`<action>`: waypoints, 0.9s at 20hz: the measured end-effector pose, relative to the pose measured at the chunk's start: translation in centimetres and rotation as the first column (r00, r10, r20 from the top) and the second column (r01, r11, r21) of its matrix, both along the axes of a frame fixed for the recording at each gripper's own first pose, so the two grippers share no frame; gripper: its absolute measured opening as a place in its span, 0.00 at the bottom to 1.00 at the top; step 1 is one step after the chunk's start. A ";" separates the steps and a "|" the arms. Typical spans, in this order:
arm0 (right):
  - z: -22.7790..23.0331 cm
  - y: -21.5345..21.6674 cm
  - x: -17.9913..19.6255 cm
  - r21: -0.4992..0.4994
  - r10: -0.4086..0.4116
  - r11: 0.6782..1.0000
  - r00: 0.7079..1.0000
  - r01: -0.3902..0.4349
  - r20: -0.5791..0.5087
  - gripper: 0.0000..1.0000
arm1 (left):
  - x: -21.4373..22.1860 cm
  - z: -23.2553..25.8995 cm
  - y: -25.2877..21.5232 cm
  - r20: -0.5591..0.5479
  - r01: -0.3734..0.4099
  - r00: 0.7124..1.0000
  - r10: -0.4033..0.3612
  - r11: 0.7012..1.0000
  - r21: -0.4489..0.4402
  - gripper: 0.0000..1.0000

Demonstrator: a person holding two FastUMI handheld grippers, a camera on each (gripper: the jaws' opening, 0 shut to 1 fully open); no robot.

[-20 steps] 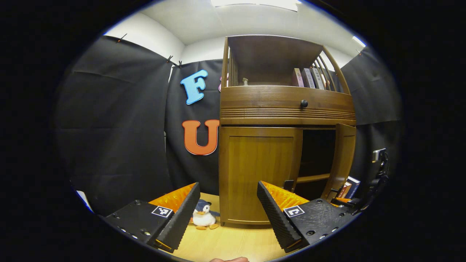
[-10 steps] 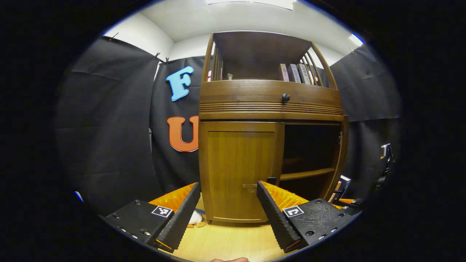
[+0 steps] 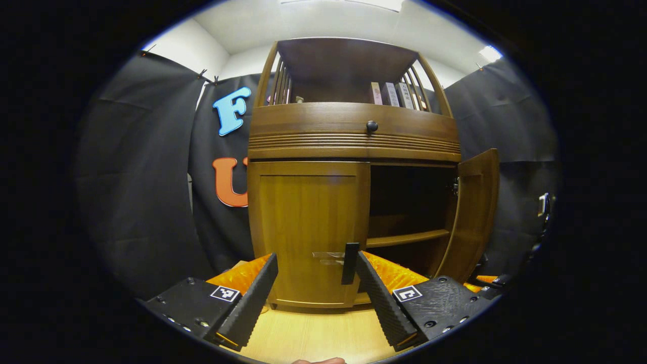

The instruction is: Open the right door of the double-door shoe cabinet with the right hand, and open the left door with the left hand.

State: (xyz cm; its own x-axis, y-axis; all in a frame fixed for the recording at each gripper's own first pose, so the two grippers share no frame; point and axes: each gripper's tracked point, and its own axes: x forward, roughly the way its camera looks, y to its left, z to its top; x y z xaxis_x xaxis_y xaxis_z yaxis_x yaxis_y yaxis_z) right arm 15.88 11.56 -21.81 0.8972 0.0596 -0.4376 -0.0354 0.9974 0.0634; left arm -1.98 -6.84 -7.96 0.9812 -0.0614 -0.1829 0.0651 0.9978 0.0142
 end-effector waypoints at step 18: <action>0.7 -5.5 -1.9 -0.065 -0.167 0.984 0.986 0.165 -0.025 0.07 | 2.2 -3.3 -5.7 -0.030 0.128 0.991 -0.129 0.991 -0.026 0.95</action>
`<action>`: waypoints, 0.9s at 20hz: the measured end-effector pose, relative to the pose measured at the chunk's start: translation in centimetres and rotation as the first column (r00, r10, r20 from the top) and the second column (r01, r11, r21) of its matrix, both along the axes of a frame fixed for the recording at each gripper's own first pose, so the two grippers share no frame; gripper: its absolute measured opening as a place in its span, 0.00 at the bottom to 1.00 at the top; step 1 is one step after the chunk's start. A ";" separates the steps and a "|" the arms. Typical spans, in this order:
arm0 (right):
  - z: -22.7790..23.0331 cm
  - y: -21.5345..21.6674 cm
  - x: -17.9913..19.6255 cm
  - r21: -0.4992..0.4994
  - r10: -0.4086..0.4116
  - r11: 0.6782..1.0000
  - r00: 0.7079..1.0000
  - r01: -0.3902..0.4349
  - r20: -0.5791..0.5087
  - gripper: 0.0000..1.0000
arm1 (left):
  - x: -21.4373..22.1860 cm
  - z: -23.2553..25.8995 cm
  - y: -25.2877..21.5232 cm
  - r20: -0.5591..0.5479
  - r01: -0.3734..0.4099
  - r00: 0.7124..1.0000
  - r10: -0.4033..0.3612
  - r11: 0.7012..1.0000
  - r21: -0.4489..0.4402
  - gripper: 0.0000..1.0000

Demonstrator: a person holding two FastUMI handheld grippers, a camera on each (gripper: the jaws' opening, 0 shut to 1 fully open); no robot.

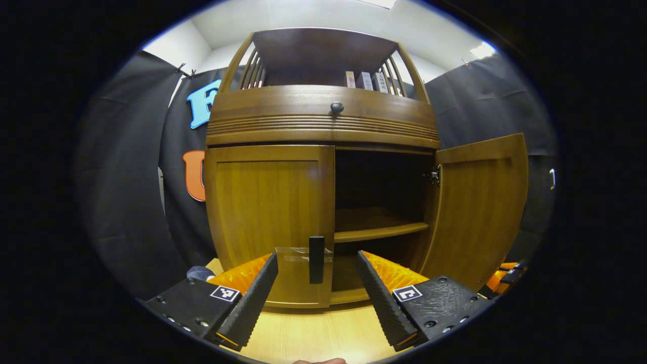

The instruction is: Open the right door of the double-door shoe cabinet with the right hand, and open the left door with the left hand.

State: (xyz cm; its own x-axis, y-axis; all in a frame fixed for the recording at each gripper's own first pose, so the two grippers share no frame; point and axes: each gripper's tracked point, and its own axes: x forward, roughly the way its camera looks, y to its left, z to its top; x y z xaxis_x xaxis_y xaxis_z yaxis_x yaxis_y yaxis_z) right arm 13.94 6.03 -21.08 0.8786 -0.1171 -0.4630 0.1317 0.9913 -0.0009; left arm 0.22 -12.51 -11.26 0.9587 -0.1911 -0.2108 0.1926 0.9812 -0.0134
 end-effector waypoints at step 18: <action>5.1 -8.6 -2.8 -0.025 -0.272 0.960 0.953 0.277 0.131 0.05 | 9.3 -7.8 0.5 -0.094 -0.036 0.995 0.035 0.999 -0.005 0.94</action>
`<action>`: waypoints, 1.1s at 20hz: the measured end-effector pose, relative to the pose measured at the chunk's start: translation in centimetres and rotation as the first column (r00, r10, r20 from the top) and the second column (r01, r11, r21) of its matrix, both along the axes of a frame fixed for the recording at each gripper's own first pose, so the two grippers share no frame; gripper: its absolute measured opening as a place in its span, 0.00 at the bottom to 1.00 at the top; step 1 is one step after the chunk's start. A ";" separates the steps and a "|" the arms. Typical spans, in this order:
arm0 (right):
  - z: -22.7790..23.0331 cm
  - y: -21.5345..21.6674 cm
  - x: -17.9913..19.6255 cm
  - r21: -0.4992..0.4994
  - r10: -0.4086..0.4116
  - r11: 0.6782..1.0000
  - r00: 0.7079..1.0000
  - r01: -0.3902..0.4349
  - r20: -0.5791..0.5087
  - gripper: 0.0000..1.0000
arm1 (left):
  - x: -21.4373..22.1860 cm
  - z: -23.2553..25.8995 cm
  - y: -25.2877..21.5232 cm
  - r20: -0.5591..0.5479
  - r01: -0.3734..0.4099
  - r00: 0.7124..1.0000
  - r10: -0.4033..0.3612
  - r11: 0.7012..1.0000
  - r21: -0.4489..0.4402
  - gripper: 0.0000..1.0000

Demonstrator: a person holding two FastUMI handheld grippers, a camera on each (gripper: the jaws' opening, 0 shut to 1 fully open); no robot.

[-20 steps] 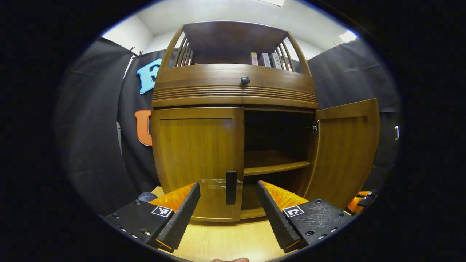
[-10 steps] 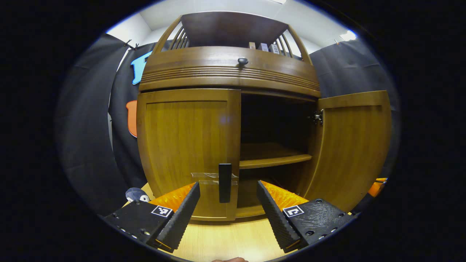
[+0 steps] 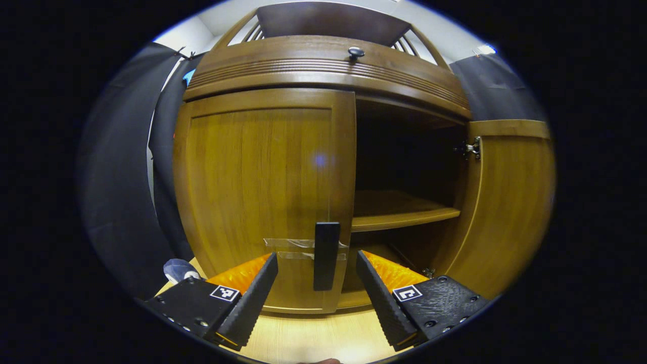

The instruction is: Open the right door of the double-door shoe cabinet with the right hand, and open the left door with the left hand.

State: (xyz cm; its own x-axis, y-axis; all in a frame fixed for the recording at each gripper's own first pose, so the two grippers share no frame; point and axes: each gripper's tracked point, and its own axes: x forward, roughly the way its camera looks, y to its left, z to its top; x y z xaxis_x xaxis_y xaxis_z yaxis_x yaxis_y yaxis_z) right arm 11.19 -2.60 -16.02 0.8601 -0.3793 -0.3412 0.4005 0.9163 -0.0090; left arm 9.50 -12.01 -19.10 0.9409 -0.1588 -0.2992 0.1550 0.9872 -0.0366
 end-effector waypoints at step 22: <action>0.3 3.4 -1.0 -0.011 0.084 0.996 0.996 -0.085 -0.026 0.41 | 5.0 -3.9 -2.0 -0.032 0.094 0.995 -0.092 0.993 0.066 0.36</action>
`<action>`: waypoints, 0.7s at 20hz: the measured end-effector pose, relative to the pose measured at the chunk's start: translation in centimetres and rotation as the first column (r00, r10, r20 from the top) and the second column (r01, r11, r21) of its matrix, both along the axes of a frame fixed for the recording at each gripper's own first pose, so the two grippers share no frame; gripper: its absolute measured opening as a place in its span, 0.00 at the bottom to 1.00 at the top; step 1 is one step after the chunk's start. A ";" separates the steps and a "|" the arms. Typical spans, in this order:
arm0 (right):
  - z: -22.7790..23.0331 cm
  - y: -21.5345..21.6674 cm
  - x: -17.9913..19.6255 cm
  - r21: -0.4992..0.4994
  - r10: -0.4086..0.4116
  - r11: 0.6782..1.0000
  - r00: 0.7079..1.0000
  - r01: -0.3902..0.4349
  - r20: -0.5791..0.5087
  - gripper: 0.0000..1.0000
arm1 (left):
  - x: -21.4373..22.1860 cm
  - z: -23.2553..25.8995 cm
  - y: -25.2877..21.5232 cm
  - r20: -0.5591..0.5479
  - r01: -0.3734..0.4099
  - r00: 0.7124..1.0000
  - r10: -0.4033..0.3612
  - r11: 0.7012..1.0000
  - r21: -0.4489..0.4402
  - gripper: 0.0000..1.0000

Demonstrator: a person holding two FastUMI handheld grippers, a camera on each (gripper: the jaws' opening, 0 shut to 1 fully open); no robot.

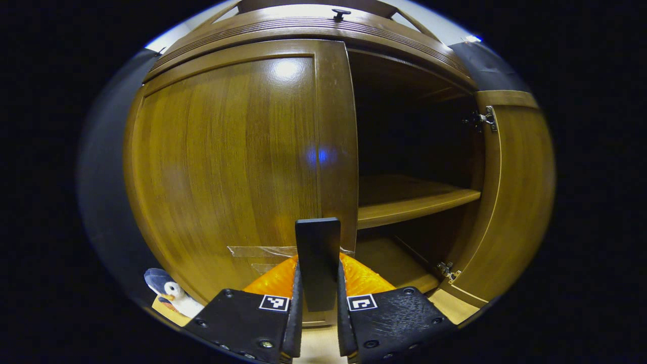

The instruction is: Open the right door of the double-door shoe cabinet with the right hand, and open the left door with the left hand.

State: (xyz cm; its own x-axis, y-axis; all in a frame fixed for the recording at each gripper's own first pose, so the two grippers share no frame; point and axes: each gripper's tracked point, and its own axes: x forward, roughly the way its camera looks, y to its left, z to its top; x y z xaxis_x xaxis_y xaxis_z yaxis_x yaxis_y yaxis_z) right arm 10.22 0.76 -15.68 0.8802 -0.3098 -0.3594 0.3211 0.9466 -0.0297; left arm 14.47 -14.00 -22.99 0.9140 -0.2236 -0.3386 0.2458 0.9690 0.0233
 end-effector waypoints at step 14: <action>-1.9 3.5 1.7 0.071 0.133 0.989 0.991 -0.132 -0.014 0.41 | -0.2 0.2 -0.1 0.003 0.043 0.999 -0.044 0.999 0.021 0.28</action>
